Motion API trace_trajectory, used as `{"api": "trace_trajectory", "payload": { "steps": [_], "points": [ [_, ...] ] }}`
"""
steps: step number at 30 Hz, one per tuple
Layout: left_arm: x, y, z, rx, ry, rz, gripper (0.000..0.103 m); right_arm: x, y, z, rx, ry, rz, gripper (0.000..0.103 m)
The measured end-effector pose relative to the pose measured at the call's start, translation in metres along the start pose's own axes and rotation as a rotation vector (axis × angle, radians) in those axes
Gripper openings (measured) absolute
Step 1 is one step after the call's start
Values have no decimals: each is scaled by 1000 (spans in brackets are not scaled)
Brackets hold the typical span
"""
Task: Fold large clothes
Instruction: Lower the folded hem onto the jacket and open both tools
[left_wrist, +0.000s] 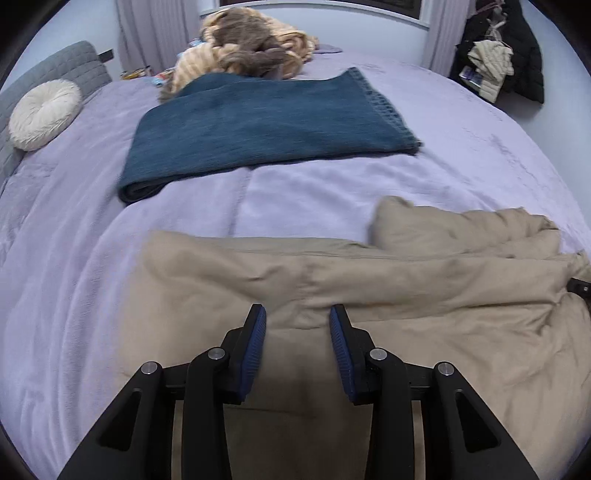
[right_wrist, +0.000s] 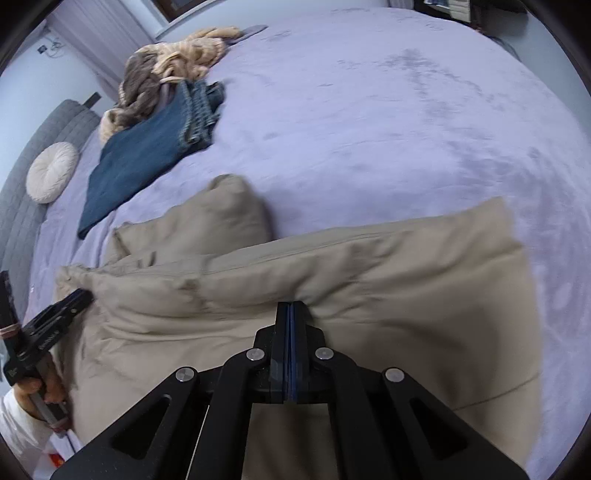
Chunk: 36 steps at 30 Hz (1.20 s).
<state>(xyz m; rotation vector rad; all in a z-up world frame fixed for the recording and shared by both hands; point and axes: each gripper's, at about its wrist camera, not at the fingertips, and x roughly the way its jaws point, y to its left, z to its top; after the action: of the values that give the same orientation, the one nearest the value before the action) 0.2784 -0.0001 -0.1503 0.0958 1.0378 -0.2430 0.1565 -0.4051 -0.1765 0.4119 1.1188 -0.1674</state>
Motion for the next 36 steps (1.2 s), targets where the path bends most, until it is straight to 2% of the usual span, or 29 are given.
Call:
{"api": "trace_trajectory", "payload": {
  "steps": [3,7,12,16,18,19,21,23,28,34,35,36],
  "points": [
    [10,35,-7,-44,18,44,39,-1,-37,2,60,0,-50,0],
    [33,47,-12,-97,30,43,39,21,-61,3,137,20,-50,0],
    [50,38,-8,-88,33,66,39,41,-60,11,156,20,-77,0],
    [38,39,-7,-105,48,85,41,33,-59,12,180,27,-78,0],
    [26,40,-7,-112,68,104,43,22,-57,10,206,30,-68,4],
    [20,40,-8,-109,73,109,46,14,-56,8,213,30,-63,6],
    [4,36,-11,-102,64,113,67,-1,-52,2,219,17,-40,15],
    [-14,34,-16,-100,48,112,74,-17,-47,-7,220,2,-22,33],
    [-39,29,-34,-115,84,81,74,-51,-38,-30,245,-15,22,39],
    [-66,17,-57,-106,114,57,74,-77,-27,-68,275,7,65,48],
    [-70,15,-61,-102,116,55,82,-80,-26,-73,276,13,69,50],
    [-75,13,-65,-100,116,55,102,-83,-24,-79,277,18,73,51]
  ]
}}
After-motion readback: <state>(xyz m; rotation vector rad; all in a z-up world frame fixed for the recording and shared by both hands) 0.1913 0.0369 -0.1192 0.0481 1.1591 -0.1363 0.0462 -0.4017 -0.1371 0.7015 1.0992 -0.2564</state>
